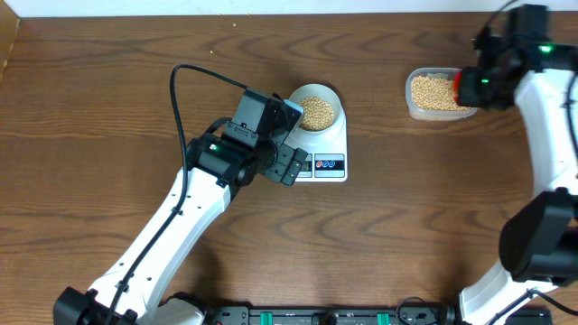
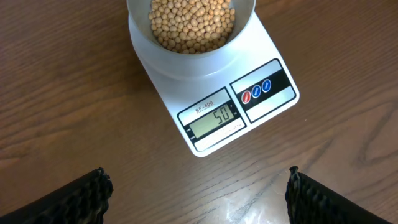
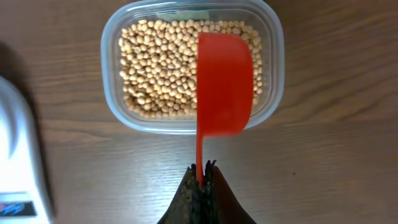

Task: Scoop item into bowl and weigh 50g on scale
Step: 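Carry the red scoop back right to the soybean tub, then lower the scoop into the tub and open the right gripper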

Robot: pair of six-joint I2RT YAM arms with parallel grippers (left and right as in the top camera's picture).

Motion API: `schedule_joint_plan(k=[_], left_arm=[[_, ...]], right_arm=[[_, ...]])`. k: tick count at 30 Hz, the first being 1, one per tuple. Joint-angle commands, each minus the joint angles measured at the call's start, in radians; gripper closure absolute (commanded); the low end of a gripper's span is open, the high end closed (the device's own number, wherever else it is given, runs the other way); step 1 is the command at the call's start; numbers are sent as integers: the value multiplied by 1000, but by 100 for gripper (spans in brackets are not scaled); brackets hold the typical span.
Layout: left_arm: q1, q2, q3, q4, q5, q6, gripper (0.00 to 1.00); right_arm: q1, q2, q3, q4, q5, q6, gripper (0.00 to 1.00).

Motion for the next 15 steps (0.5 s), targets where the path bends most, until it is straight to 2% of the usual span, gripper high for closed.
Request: schedule_joint_plan(k=[1, 3, 7, 10, 15], left_arm=[[3, -1, 5, -4, -8, 6, 8], [3, -1, 5, -4, -8, 6, 9], [3, -1, 5, -4, -8, 6, 8], [3, -1, 5, -4, -8, 6, 8], [3, -1, 5, -4, -8, 6, 9]], right_arm=[[80, -26, 0, 5, 251, 48, 99], [144, -26, 0, 5, 377, 63, 99], [221, -26, 0, 6, 489, 85, 99], [239, -26, 0, 13, 489, 114, 99], [214, -28, 0, 15, 329, 336, 99]])
